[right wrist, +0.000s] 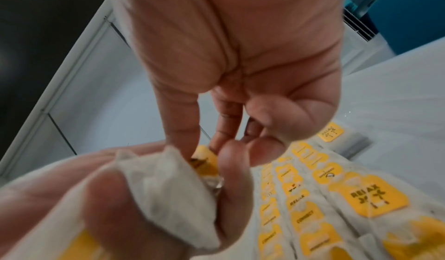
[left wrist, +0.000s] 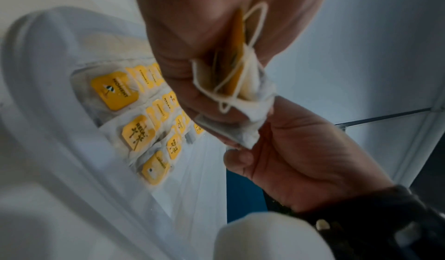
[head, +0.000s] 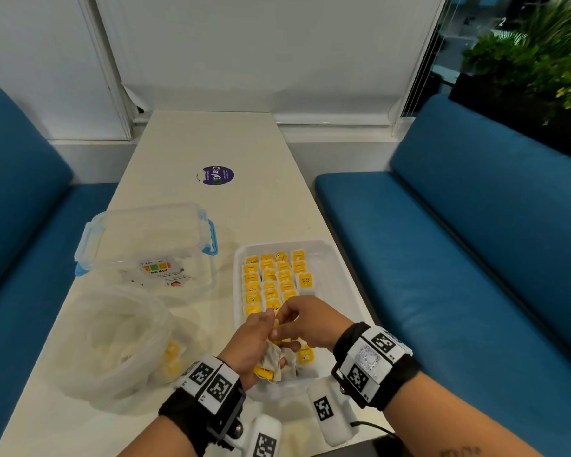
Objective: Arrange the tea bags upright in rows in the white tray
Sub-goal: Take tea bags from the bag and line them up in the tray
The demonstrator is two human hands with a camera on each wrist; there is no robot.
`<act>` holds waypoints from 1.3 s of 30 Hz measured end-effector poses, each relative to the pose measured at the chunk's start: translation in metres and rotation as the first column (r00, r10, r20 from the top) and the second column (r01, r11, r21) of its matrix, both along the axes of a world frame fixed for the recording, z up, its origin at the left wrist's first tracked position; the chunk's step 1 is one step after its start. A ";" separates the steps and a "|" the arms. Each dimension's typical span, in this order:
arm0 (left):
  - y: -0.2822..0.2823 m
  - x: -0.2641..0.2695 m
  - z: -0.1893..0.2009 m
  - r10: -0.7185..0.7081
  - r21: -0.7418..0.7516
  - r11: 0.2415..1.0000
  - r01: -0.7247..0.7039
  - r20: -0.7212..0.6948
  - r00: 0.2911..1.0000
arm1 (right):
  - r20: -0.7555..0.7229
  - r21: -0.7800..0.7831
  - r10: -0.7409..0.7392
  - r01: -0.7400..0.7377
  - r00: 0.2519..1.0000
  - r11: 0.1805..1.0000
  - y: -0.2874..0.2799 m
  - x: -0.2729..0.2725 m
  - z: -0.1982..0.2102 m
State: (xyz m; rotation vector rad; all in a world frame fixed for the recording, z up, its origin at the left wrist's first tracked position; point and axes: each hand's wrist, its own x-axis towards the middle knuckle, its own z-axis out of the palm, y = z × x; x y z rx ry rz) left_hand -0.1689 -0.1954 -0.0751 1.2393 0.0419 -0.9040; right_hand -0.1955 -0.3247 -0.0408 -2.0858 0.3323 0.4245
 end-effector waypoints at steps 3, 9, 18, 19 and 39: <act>0.000 0.001 -0.004 -0.021 0.069 0.997 0.018 0.037 0.999 | -0.067 0.011 -0.007 0.008 0.998 1.000 0.001 0.001 0.000; 0.004 0.003 -0.008 -0.069 0.113 0.992 0.061 0.071 0.995 | -0.154 0.137 -0.029 0.051 0.988 0.989 -0.008 0.003 0.013; -0.001 0.009 -0.004 0.127 -0.047 0.991 -0.127 -0.013 0.992 | -0.163 0.067 -0.031 0.042 0.986 0.997 -0.008 0.003 0.010; -0.001 0.010 -0.005 0.144 -0.047 0.989 -0.144 0.000 0.990 | -0.162 0.051 -0.036 0.045 0.986 0.998 -0.006 0.003 0.008; -0.015 0.021 -0.010 0.115 -0.094 0.990 -0.105 0.099 0.988 | 0.113 0.150 -0.272 0.254 0.956 0.955 -0.018 0.029 0.015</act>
